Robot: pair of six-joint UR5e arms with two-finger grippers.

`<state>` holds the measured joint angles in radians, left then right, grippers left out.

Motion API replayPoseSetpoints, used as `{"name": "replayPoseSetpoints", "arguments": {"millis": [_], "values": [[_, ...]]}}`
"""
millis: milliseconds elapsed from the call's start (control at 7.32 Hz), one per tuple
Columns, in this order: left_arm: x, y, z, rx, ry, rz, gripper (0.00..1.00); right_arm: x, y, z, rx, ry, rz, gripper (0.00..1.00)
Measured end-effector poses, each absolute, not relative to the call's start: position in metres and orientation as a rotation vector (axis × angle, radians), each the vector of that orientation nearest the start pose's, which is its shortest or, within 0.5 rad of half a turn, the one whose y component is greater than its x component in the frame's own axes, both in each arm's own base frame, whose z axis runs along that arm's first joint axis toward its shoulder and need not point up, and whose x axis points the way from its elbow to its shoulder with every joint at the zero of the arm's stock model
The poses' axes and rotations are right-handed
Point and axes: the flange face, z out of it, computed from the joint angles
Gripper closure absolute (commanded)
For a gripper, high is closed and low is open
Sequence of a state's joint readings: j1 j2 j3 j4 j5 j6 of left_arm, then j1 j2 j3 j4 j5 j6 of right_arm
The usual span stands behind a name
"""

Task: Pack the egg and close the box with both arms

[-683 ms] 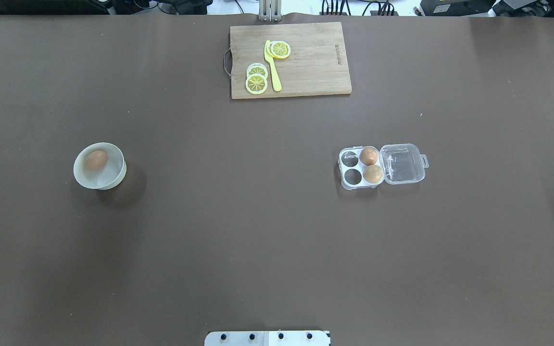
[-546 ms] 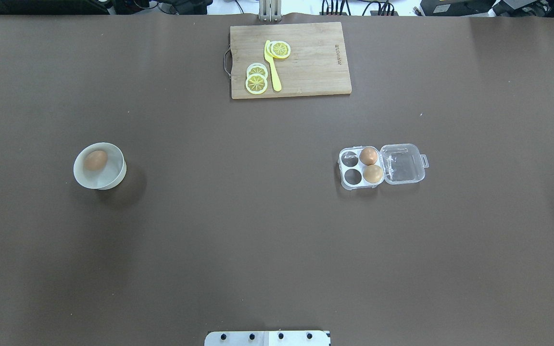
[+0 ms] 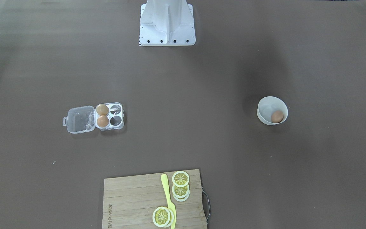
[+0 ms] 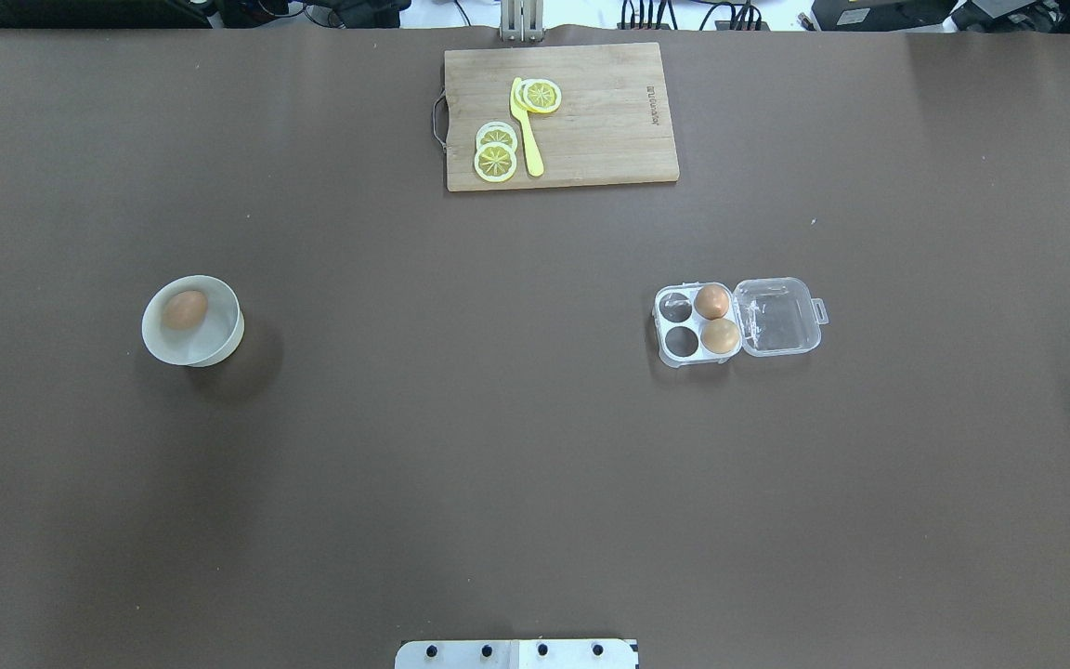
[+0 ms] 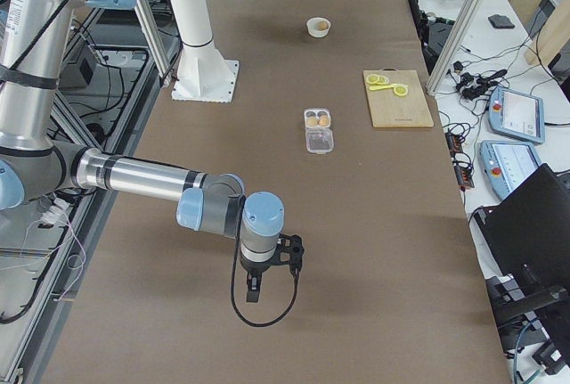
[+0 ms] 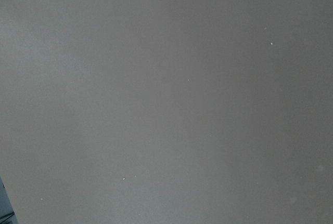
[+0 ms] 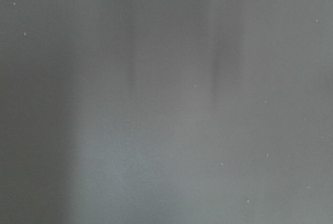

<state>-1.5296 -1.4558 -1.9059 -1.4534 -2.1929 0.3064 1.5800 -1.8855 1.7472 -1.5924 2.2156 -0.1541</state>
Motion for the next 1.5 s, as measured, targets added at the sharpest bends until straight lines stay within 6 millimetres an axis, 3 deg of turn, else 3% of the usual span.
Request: {"name": "replayPoseSetpoints", "arguments": {"millis": [410,819,956,1092,1229,1502], "values": [[-0.051,-0.473,0.535,0.375,0.631,0.427,0.02,0.076,-0.355,0.704,0.000,-0.651,-0.116,0.00],[-0.036,-0.507,0.508,0.580,0.679,0.491,0.02,0.072,-0.378,0.675,0.228,-0.689,-0.176,0.00],[-0.017,-0.511,0.497,0.618,0.719,0.527,0.02,0.066,-0.384,0.662,0.249,-0.762,-0.161,0.00],[0.022,-0.515,0.481,0.641,0.769,0.561,0.02,0.059,-0.390,0.647,0.251,-0.849,-0.135,0.00],[0.075,-0.518,0.461,0.630,0.833,0.583,0.02,0.050,-0.395,0.631,0.242,-0.903,-0.114,0.00],[0.149,-0.513,0.434,0.586,0.914,0.595,0.01,0.017,-0.406,0.598,0.209,-0.879,-0.073,0.01]]}}
